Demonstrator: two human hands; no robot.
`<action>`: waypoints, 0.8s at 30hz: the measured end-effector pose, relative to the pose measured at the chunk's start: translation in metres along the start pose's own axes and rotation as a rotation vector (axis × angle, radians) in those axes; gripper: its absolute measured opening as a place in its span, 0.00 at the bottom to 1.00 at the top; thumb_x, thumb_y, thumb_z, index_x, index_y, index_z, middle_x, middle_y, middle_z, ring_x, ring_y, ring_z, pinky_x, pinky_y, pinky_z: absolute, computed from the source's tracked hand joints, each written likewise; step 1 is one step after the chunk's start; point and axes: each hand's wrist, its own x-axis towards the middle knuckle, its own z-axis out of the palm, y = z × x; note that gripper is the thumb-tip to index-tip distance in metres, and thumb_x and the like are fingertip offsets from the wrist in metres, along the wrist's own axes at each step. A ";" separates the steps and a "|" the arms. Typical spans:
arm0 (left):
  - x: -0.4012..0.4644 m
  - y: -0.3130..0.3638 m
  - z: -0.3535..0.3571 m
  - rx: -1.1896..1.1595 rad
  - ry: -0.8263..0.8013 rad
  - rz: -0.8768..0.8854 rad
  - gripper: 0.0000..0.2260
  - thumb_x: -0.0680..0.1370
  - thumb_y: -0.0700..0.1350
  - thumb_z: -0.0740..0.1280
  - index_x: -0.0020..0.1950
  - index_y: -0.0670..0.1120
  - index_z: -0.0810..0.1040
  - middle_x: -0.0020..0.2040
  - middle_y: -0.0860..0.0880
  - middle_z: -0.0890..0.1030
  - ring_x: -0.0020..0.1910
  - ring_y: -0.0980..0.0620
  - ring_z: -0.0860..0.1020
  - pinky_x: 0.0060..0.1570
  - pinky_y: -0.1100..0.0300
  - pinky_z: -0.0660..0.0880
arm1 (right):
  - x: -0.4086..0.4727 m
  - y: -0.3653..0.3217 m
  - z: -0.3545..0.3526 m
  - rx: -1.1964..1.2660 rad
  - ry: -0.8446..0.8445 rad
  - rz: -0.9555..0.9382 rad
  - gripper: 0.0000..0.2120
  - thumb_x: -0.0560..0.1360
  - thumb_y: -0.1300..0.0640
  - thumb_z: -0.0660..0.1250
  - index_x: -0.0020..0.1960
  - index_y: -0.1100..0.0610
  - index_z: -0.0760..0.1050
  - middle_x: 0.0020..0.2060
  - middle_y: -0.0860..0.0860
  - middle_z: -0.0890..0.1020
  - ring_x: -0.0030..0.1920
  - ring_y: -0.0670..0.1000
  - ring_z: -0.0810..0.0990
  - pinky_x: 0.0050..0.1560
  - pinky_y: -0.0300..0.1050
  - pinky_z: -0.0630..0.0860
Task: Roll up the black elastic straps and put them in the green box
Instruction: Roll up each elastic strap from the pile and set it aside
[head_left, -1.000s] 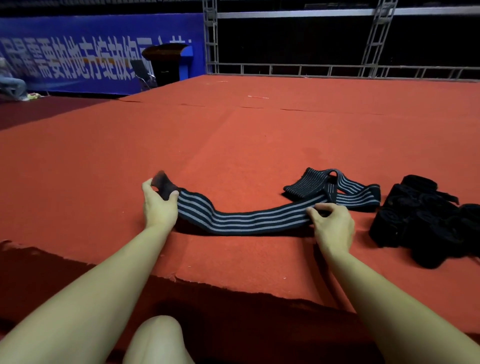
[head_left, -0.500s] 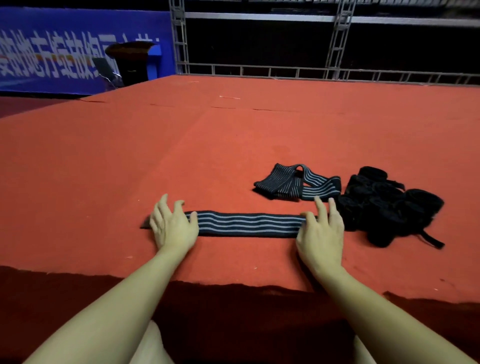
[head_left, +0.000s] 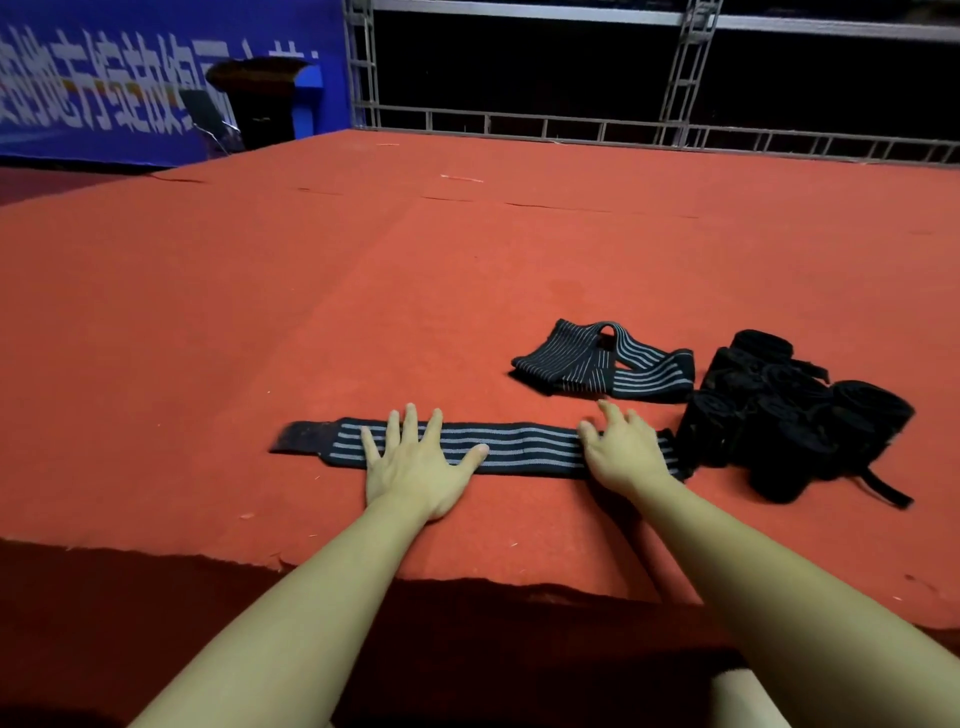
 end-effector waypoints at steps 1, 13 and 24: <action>-0.001 0.000 0.001 0.008 0.006 0.002 0.44 0.74 0.79 0.42 0.84 0.55 0.49 0.85 0.47 0.46 0.83 0.46 0.42 0.78 0.36 0.37 | 0.009 -0.001 -0.004 0.053 0.010 0.045 0.29 0.83 0.43 0.55 0.80 0.54 0.61 0.72 0.65 0.72 0.75 0.64 0.67 0.76 0.57 0.60; 0.002 0.000 0.005 0.021 0.035 0.008 0.43 0.75 0.78 0.42 0.84 0.55 0.51 0.85 0.47 0.47 0.83 0.45 0.44 0.78 0.35 0.38 | 0.066 0.001 -0.033 0.875 0.108 0.243 0.13 0.83 0.65 0.57 0.62 0.65 0.78 0.58 0.52 0.78 0.58 0.51 0.74 0.61 0.45 0.69; 0.002 0.001 0.004 0.023 0.035 0.005 0.43 0.75 0.78 0.42 0.84 0.55 0.52 0.85 0.47 0.48 0.83 0.45 0.44 0.78 0.36 0.38 | 0.073 -0.027 -0.070 0.996 0.122 -0.069 0.18 0.81 0.59 0.62 0.70 0.61 0.75 0.71 0.53 0.75 0.69 0.52 0.75 0.74 0.55 0.70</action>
